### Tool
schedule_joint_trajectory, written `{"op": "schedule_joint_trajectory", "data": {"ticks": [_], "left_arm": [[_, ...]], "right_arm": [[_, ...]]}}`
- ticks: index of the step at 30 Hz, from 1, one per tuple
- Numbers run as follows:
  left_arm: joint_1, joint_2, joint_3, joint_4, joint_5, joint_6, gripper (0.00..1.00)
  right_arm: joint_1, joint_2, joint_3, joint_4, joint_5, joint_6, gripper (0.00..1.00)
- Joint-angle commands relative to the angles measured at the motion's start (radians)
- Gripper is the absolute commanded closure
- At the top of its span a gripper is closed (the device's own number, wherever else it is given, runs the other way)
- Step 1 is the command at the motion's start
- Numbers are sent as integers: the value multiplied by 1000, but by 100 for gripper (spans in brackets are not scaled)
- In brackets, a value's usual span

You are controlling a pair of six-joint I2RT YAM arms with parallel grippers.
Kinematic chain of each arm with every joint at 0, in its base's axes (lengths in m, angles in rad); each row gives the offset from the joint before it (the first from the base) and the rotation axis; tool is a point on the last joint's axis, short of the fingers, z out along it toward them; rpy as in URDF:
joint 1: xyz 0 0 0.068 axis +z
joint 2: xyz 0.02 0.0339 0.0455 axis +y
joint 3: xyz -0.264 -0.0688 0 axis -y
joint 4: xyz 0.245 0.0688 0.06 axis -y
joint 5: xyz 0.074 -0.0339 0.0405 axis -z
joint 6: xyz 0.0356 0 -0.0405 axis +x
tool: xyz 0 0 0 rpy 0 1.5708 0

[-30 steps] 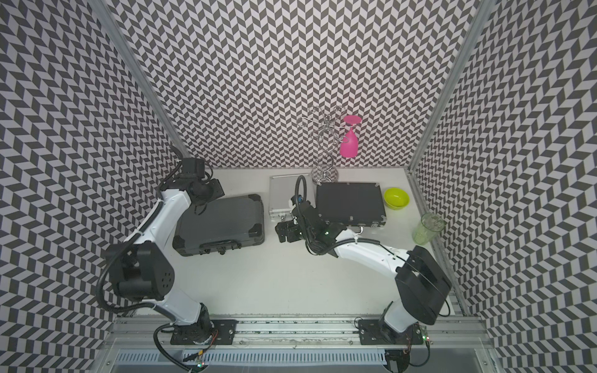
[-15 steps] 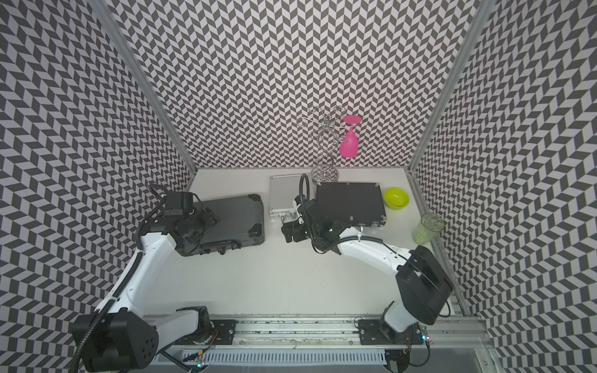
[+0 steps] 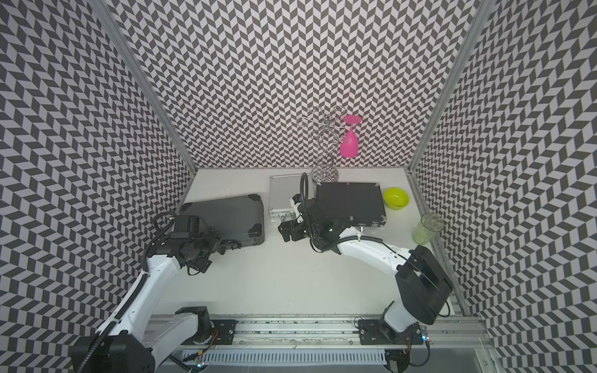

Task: Close the poker set cases
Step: Move the poker set case to the corner of the board.

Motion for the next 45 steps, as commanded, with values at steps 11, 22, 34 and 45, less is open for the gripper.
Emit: {"op": "schedule_joint_trajectory", "data": {"ticks": [11, 22, 34, 45], "left_arm": [[-78, -74, -144, 291, -64, -339, 1], [-96, -72, -219, 417, -203, -351, 1], [-50, 20, -284, 536, -194, -342, 1], [-59, 145, -281, 509, -208, -347, 1]], "right_arm": [[-6, 15, -34, 119, -80, 14, 6], [-6, 23, -75, 145, -100, 16, 6], [-6, 58, -78, 158, -121, 14, 6], [-6, 89, -62, 165, -143, 20, 6]]}}
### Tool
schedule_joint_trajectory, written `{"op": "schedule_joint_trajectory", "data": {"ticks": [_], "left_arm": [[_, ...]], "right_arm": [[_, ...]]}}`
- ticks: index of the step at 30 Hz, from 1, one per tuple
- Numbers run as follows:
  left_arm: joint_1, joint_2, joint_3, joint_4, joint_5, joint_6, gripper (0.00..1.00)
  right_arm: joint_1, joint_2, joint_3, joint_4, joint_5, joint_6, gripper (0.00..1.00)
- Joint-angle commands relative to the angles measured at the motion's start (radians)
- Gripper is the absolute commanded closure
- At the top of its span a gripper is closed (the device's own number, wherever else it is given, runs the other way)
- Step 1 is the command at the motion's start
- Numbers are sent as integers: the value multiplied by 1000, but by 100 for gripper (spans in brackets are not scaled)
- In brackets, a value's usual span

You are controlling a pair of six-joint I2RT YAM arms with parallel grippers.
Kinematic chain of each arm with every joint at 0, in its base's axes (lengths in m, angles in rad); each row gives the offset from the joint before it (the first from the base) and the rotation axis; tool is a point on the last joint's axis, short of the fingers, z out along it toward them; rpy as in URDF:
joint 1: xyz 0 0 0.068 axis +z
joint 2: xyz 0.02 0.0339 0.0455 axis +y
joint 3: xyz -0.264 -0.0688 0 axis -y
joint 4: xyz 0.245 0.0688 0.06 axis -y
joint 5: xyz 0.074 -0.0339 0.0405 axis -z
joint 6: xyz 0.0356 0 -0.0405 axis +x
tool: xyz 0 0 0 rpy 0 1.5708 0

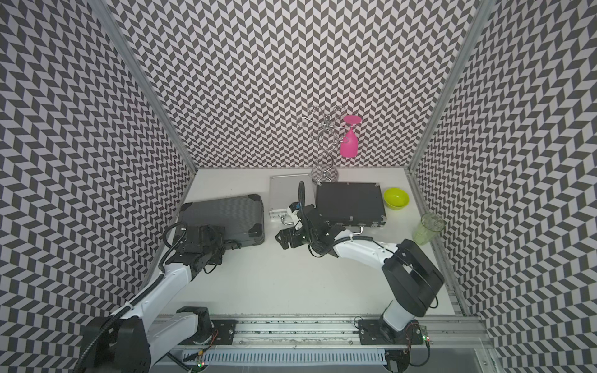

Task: Close the poker set cases
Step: Move the poker set case to the corner of the board.

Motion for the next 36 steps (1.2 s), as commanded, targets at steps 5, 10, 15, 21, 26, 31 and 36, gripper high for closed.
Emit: {"op": "schedule_joint_trajectory", "data": {"ticks": [5, 10, 15, 21, 26, 31, 36], "left_arm": [[7, 162, 82, -286, -103, 12, 1], [1, 238, 102, -274, -95, 26, 1], [1, 210, 134, -273, -98, 67, 1], [6, 201, 269, -367, -129, 140, 4], [13, 257, 351, -379, -124, 204, 13], [22, 296, 312, -293, -79, 200, 21], [21, 355, 320, -230, -53, 206, 24]], "right_arm": [[-4, 16, 18, 45, -4, 0, 6], [-5, 23, 21, 49, -17, 8, 6], [-5, 24, 25, 34, -7, -3, 6], [-4, 30, 34, 33, -11, -1, 7], [-4, 27, 48, 18, -8, -5, 7], [-5, 25, 46, 11, -5, -7, 7], [-5, 32, 33, 13, -2, -8, 7]]}}
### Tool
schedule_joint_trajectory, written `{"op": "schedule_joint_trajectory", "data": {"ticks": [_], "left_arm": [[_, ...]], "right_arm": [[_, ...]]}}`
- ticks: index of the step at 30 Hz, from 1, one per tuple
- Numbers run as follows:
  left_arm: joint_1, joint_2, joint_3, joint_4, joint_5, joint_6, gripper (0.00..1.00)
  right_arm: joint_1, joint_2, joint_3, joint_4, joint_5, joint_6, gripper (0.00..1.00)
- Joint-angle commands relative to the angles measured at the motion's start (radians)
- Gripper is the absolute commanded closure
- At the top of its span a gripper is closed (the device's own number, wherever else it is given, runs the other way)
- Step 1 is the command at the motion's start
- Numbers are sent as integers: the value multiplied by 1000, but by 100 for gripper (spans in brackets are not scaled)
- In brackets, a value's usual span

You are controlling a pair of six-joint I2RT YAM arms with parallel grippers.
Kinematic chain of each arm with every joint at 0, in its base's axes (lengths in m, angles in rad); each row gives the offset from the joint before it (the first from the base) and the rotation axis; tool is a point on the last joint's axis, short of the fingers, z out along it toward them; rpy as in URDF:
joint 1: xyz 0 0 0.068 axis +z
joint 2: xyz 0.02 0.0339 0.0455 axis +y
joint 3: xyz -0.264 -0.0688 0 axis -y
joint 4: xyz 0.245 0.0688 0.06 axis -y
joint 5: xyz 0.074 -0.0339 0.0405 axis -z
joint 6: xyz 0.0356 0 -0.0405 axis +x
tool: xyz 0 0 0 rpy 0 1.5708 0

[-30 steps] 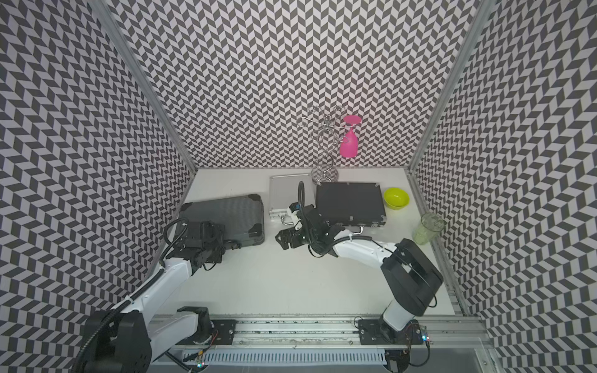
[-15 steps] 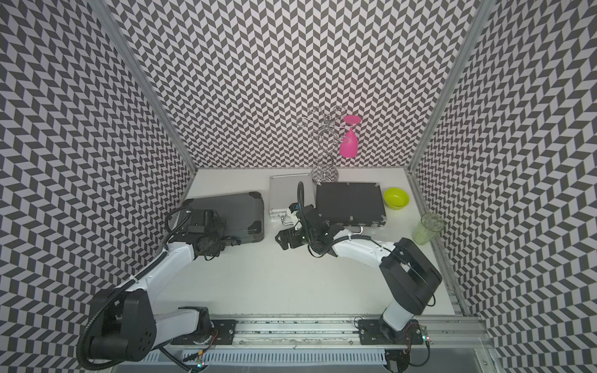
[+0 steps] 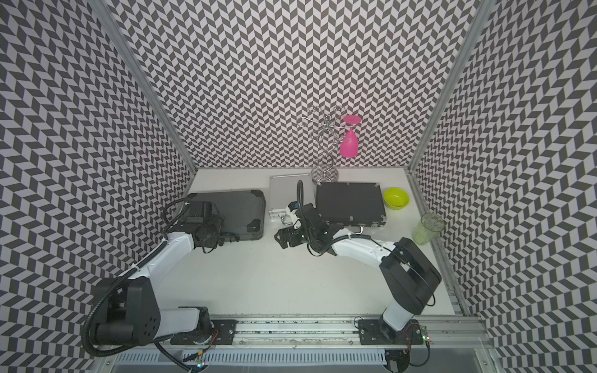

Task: Close the poker set cases
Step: Move the poker set case to the corner of the board.

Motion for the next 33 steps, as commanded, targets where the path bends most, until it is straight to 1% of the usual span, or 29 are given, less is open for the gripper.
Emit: {"op": "schedule_joint_trajectory", "data": {"ticks": [1, 5, 12, 19, 23, 26, 29, 32, 33], "left_arm": [[0, 97, -13, 9, 13, 64, 24], [0, 154, 3, 61, 56, 25, 24], [-10, 241, 36, 123, 75, -61, 24], [-18, 341, 99, 162, 106, -94, 23], [-26, 383, 138, 167, 116, -105, 22], [-26, 386, 171, 132, 109, -96, 18], [-17, 332, 168, 117, 89, -73, 14], [1, 273, 195, 91, 98, 3, 8], [3, 258, 219, 64, 90, 35, 2]], "right_arm": [[-4, 16, 6, 25, 4, -11, 7], [-4, 33, 13, 17, 5, -16, 7], [-4, 33, 6, -4, 27, -22, 8], [-6, 16, -6, -30, 63, -32, 7], [-13, 17, -5, -39, 62, -32, 7], [-17, 17, -2, -44, 64, -33, 7], [-21, 9, 2, -48, 67, -34, 7], [-30, -7, 23, -64, 72, -41, 7], [-33, -12, 34, -75, 77, -47, 6]]}}
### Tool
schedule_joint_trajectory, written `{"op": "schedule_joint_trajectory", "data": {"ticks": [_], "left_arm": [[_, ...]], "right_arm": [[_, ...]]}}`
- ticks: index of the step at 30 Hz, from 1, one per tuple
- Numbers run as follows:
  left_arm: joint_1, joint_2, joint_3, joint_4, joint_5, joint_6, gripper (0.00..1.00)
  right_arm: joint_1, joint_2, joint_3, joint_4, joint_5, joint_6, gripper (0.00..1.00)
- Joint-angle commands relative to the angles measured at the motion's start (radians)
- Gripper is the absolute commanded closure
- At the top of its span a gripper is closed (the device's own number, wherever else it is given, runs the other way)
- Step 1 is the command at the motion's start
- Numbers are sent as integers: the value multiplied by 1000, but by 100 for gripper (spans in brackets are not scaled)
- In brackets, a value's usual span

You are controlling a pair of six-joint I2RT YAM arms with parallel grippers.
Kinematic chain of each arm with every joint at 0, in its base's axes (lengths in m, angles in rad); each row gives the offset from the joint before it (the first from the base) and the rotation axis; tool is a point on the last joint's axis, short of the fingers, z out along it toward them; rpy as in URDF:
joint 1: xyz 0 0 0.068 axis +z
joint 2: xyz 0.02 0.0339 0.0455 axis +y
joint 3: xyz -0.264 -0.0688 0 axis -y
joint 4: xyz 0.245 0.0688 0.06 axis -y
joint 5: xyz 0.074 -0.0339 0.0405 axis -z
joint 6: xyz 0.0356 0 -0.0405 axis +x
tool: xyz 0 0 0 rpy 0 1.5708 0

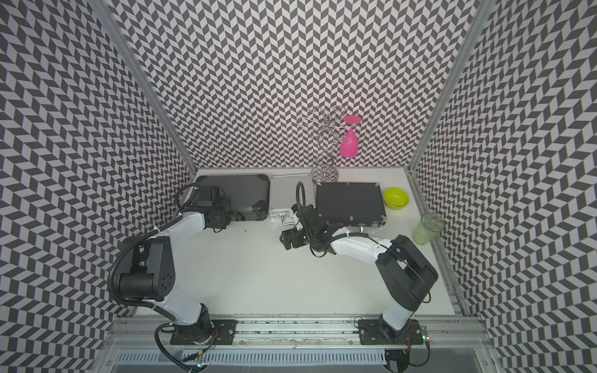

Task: Close the poker set cases
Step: Move the poker set case to the corner of the board, then reset both arms

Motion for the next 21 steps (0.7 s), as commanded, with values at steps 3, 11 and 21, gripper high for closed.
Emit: {"op": "schedule_joint_trajectory", "data": {"ticks": [3, 11, 21], "left_arm": [[8, -76, 75, -204, 25, 160, 1], [28, -238, 108, -165, 36, 439, 1], [-95, -364, -160, 385, -191, 1128, 1]], "right_arm": [[-16, -64, 81, -55, 49, -45, 5], [-109, -191, 115, -113, 233, -113, 1], [-468, -508, -244, 369, 436, -187, 1]]}}
